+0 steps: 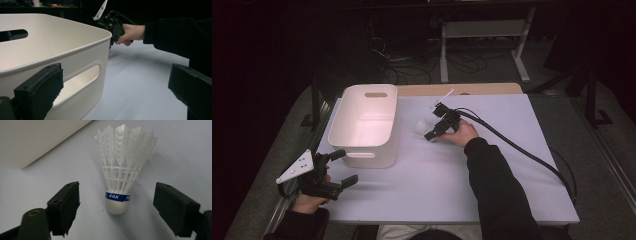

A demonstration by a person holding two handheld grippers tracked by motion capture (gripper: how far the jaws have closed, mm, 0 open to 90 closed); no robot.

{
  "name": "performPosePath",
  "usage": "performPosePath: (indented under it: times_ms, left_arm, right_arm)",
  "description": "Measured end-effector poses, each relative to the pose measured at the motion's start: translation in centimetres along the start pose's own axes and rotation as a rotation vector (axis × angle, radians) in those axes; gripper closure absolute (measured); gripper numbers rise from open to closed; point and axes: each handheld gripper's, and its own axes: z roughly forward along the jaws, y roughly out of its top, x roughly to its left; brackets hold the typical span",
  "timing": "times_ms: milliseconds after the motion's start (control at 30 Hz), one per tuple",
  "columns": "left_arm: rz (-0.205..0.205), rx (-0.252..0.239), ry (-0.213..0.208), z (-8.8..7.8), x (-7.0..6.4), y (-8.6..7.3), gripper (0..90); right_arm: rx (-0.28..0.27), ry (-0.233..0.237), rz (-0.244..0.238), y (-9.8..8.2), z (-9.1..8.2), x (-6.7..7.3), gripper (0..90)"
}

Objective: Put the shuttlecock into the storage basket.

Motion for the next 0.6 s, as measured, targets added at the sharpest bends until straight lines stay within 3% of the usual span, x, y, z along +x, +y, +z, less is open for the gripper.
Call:
performPosePath:
  times_ms: [267,600]
  left_arm:
    - [-0.001,-0.001,0.0,0.0,-0.01,0.0,0.0]
    - [0.0,0.0,0.0,-0.01,-0.02,0.0,0.0]
  right_arm:
    - [0.02,0.003,-0.006,-0.01,0.26,0.02,38.5]
    - [0.043,-0.021,-0.036,-0.17,0.68,0.0,49.1]
